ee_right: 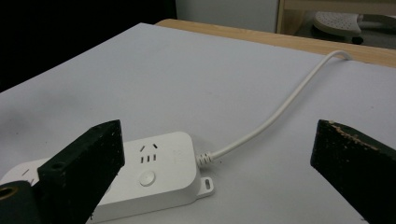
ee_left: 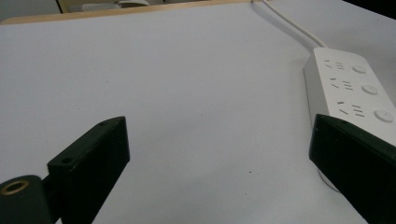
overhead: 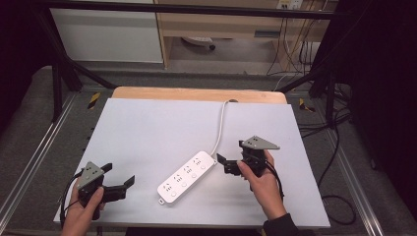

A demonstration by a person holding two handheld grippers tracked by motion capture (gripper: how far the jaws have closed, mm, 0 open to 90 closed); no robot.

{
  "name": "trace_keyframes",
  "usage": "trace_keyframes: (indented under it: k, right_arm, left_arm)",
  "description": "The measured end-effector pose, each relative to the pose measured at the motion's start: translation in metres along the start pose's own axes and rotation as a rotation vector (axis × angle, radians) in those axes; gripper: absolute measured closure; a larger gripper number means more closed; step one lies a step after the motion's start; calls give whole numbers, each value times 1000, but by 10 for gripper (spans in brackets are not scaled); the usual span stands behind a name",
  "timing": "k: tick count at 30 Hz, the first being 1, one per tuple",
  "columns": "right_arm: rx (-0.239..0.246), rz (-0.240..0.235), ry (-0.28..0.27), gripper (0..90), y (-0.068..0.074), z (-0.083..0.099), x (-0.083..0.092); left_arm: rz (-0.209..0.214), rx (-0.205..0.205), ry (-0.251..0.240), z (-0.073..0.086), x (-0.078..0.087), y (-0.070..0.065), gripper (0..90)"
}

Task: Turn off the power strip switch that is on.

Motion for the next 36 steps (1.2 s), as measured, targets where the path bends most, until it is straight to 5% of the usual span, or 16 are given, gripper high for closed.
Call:
trace_keyframes:
  k: [14,36]
  right_arm:
    - [46,73,-22,41,-19,0,20]
    - [-13,110,-59,46,-41,1,55]
  left_arm:
    - [1,3,4,0,-1,0,50]
    - [-11,18,0,0,2,4,50]
Point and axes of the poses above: each handheld gripper's, and its own axes: x roughly backward along the jaws, z roughly out of its underside, y roughly to its left, the point moved 4 cm from there along -x, roughly forward along the jaws
